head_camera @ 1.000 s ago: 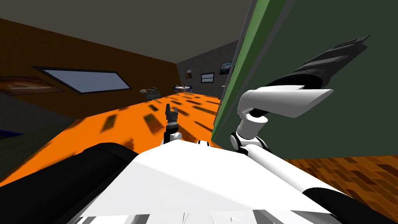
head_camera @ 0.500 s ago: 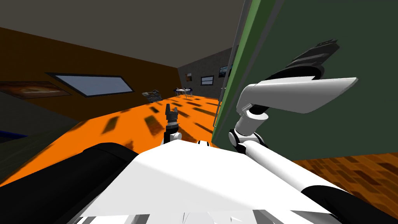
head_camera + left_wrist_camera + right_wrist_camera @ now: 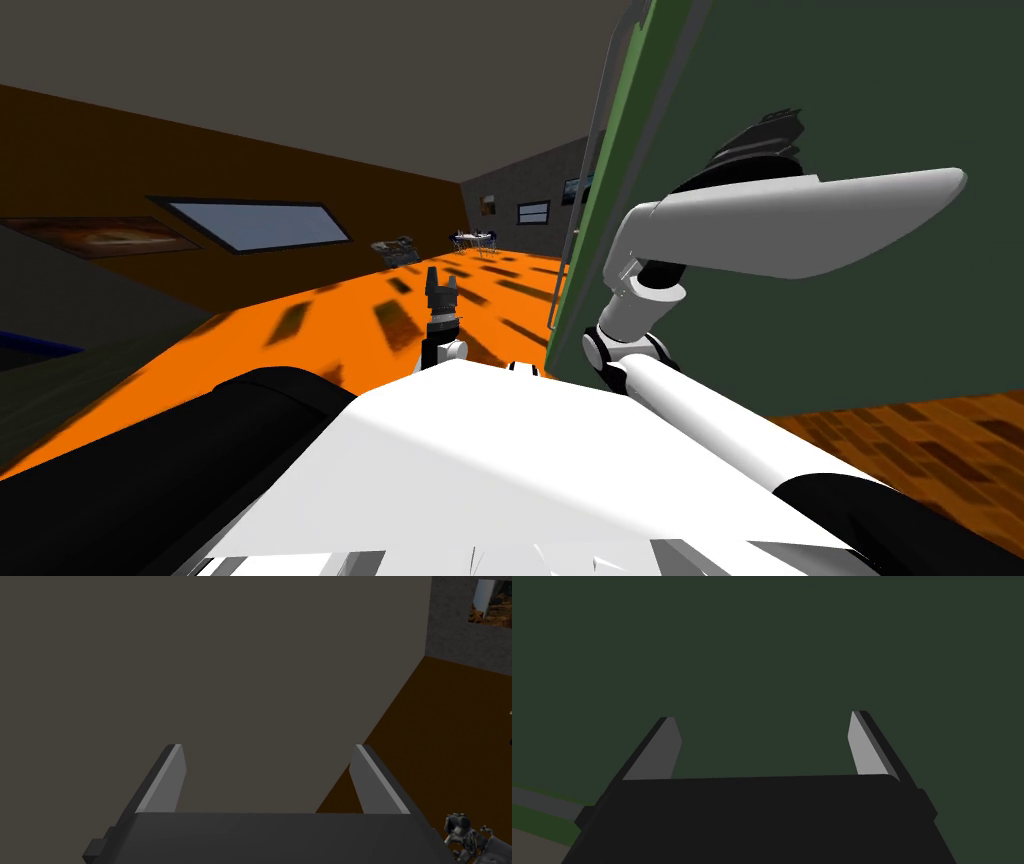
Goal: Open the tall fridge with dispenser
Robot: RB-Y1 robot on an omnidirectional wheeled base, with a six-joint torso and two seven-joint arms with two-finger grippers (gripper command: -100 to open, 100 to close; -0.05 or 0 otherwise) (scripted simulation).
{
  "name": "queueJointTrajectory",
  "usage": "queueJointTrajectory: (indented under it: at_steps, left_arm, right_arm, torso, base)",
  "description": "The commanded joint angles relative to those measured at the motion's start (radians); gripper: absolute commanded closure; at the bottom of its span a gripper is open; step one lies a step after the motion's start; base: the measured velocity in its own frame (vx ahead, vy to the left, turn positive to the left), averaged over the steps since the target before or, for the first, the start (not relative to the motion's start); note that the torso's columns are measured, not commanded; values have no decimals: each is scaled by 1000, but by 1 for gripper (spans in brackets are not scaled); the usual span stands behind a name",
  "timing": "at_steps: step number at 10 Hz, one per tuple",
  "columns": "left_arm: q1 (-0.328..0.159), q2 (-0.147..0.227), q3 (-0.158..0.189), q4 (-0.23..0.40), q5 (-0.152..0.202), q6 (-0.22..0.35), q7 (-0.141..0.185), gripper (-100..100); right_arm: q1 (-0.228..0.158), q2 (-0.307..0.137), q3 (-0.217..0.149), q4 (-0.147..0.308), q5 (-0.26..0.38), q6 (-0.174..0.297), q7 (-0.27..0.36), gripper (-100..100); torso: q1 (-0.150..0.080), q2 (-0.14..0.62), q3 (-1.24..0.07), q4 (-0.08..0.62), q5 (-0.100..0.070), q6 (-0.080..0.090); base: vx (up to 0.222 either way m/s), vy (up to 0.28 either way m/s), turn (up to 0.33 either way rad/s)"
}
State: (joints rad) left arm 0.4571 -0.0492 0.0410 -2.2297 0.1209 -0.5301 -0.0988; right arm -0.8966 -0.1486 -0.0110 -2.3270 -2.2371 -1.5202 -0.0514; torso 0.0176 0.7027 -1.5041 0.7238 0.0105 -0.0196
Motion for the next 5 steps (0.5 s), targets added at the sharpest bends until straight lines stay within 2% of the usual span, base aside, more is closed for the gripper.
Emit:
queueJointTrajectory:
  at_steps: [1,2,3,4,5]
  left_arm:
    - [0,0,0,0,0,0,0,0]
    - [0,0,0,0,0,0,0,0]
    - [0,0,0,0,0,0,0,0]
    - [0,0,0,0,0,0,0,0]
    - [0,0,0,0,0,0,0,0]
  right_arm:
    - [-48,37,22,4,-61,-38,6,-100]
    - [-48,37,22,4,-63,-38,6,-100]
    - [-67,61,28,5,-92,-67,8,-100]
    - [-67,61,28,5,-92,-67,8,-100]
    - [-84,88,34,5,-116,-99,10,-100]
  torso:
    - [0,-1,-1,-1,0,0]
    - [1,-3,-2,-2,0,-1]
    - [1,-5,-4,-3,0,-2]
    - [2,-7,-5,-4,0,-2]
    - [2,-8,-6,-5,-1,-2]
  base:
    - [37,-8,40]
    - [40,-7,13]
    - [38,2,51]
    - [29,1,18]
    - [22,-4,54]
